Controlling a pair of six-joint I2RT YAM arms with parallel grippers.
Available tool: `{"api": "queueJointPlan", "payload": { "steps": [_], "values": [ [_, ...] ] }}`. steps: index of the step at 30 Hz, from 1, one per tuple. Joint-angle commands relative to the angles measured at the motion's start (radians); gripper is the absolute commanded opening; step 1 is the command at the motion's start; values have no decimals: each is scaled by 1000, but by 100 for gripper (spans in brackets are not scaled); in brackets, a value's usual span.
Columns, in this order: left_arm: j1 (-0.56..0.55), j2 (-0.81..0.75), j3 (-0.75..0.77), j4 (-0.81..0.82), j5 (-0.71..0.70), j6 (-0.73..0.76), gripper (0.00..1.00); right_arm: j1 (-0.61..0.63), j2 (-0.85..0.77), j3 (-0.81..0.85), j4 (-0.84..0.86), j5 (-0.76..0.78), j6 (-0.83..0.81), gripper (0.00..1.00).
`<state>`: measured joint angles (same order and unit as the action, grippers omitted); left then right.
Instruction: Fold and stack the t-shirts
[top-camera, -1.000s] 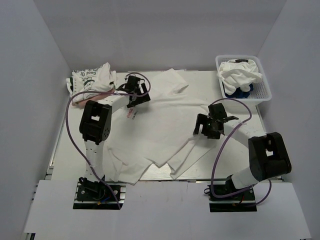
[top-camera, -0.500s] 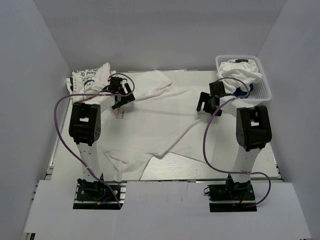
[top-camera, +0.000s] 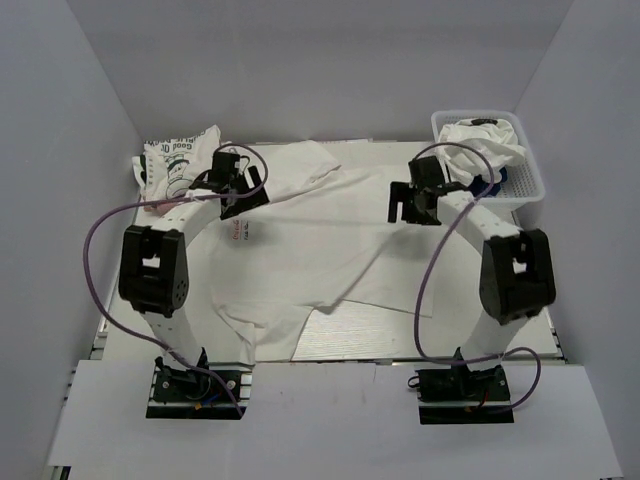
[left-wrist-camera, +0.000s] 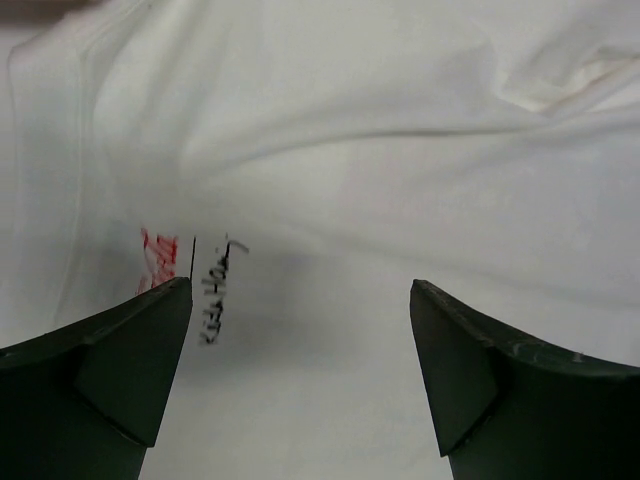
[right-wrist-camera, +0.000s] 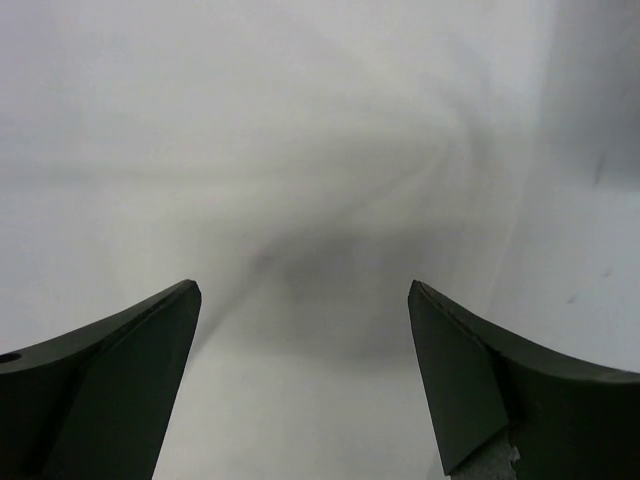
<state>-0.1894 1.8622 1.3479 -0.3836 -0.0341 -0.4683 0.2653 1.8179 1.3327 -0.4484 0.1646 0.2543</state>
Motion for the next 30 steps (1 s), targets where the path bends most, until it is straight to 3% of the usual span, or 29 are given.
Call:
{"api": "queueJointPlan", "payload": {
  "steps": [1, 6, 10, 13, 17, 24, 30],
  "values": [
    [-10, -139, -97, -5, 37, -27, 100, 76, -166, -193, -12, -77, 28, 90],
    [-19, -290, -341, 60, 82, -62, 100, 137, -302, -500, 114, -199, 94, 90],
    [-19, -278, -386, 83, 105, -72, 100, 126, -333, -604, 155, -96, 140, 90],
    [-19, -267, -395, 94, 105, -72, 100, 109, -304, -609, 125, -13, 155, 90],
    [-19, -194, -386, 106, 86, -72, 100, 32, -247, -590, 128, -34, 175, 90],
    [-19, -8, -231, 75, 83, -50, 100, -93, -146, -454, 91, -4, 175, 90],
    [-19, 149, -40, 59, 134, -3, 100, -123, -83, -302, 93, 36, 134, 90]
  ]
}}
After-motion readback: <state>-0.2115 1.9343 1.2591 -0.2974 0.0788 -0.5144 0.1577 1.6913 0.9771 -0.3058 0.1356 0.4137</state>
